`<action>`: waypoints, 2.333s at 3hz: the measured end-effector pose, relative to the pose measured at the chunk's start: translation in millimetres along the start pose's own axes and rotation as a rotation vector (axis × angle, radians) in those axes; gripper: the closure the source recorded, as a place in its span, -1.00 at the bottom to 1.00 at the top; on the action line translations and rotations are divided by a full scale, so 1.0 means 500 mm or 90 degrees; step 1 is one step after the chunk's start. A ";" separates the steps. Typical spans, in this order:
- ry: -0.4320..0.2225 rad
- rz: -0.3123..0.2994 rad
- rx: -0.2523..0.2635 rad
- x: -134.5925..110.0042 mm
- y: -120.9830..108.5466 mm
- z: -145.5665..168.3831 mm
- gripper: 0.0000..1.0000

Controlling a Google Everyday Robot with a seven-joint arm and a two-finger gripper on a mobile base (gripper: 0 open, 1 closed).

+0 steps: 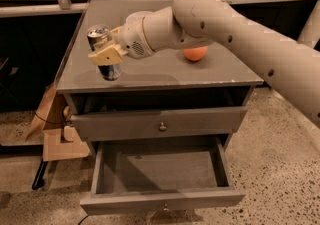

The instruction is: Place redbull can into middle drawer

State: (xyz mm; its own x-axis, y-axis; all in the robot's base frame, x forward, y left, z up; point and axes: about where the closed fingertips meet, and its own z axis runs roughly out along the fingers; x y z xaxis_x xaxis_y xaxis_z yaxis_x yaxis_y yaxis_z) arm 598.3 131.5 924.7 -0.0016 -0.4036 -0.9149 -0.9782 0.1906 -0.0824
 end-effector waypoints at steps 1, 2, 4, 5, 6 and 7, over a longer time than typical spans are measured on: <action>-0.016 0.018 0.000 -0.019 0.055 -0.031 1.00; -0.048 0.026 0.014 -0.042 0.128 -0.069 1.00; -0.121 0.037 0.028 0.089 0.238 -0.084 1.00; -0.121 0.037 0.027 0.088 0.239 -0.084 1.00; -0.126 0.038 0.017 0.160 0.251 -0.063 1.00; -0.133 0.054 0.002 0.308 0.269 -0.030 1.00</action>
Offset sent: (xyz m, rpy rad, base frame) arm -0.1198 -0.0270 0.0450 0.1595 0.0085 -0.0750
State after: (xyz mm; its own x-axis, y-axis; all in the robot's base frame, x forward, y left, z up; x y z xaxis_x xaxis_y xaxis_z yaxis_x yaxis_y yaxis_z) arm 463.5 81.7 778.5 -0.0397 -0.1919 -0.9806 -0.9758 0.2184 -0.0032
